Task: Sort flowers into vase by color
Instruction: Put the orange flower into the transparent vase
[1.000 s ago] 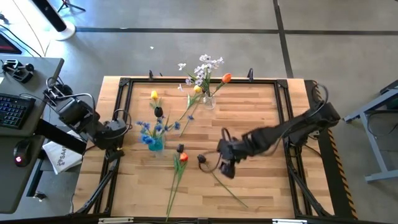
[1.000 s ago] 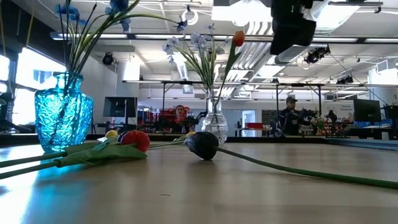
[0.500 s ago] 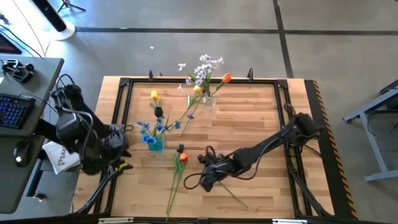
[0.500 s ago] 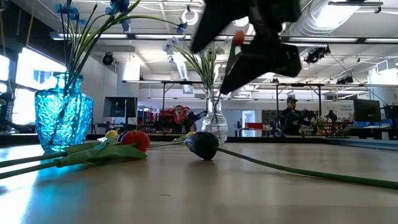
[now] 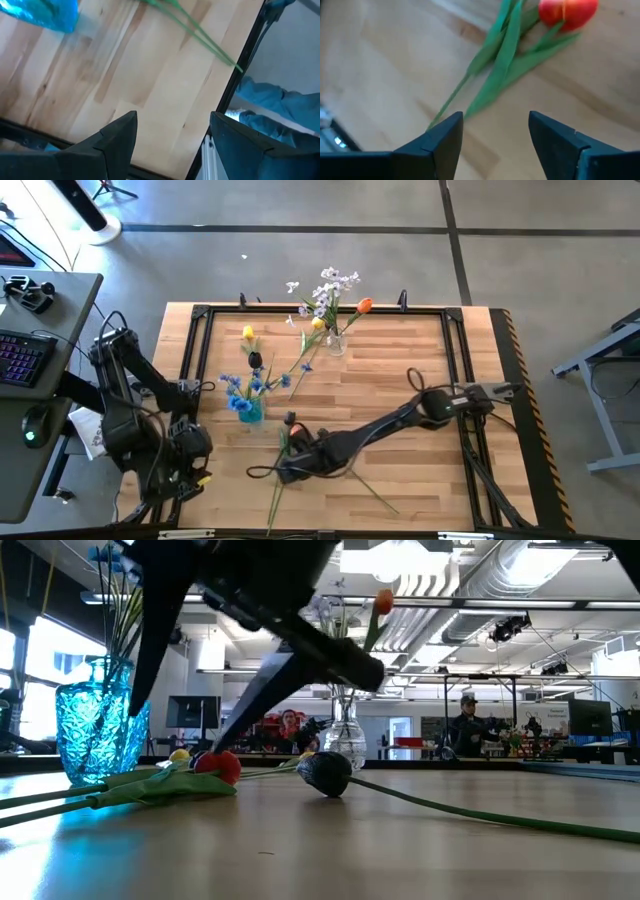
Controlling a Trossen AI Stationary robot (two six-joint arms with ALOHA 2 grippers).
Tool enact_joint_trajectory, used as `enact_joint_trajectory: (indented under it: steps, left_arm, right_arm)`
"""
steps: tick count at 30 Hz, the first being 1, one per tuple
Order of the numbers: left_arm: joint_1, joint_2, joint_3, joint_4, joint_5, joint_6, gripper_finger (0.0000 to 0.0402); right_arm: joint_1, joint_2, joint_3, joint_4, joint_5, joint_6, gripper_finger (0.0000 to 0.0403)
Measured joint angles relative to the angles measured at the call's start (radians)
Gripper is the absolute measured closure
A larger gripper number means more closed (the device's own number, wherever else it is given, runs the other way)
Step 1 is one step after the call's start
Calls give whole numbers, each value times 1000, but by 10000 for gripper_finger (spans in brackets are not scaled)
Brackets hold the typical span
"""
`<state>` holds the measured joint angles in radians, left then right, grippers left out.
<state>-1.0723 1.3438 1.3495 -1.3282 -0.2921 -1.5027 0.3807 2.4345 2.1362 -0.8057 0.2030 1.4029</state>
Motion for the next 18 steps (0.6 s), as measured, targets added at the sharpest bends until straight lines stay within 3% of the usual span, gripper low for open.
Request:
enact_joint_trajectory:
  steps: [6, 18]
  left_arm:
    - [-18, 1, 0, 2, -7, -14, 165]
    - [-17, 1, 0, 2, -75, -14, 165]
  right_arm:
    - [-30, 131, 189, -161, 11, 11, 221]
    - [-46, 162, 192, -175, 18, -15, 288]
